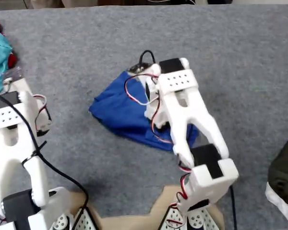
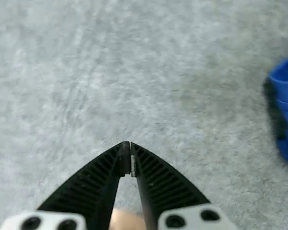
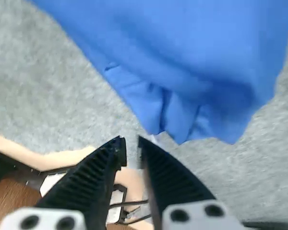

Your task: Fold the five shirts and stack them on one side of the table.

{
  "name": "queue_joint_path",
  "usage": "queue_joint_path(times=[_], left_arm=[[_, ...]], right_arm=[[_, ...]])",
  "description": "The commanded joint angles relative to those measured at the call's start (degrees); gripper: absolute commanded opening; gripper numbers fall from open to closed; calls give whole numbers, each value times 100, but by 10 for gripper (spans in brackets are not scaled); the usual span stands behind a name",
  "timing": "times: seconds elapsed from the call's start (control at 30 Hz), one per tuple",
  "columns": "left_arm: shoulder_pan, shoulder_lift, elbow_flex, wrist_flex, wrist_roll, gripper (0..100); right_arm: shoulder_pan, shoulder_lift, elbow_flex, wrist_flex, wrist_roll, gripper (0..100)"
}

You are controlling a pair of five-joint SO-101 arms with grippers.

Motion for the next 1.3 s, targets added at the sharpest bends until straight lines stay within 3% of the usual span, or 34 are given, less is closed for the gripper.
queue_joint_path(times=[0.0,0.2,0.5,0.93,1.27], left_arm=[[-273,-84,-149,334,-26,19],[-440,-84,-97,448,-26,19],[-404,-84,-123,440,-26,19],[-448,-84,-97,466,-26,19],[-422,-84,-132,466,-26,19]], right_arm=[[-242,-497,444,44,44,127],[-822,-541,1024,-141,-9,145],[-831,-532,1086,-888,-220,146],[-831,277,1165,-1890,-1591,146],[-831,1138,1156,-2251,-1670,142]])
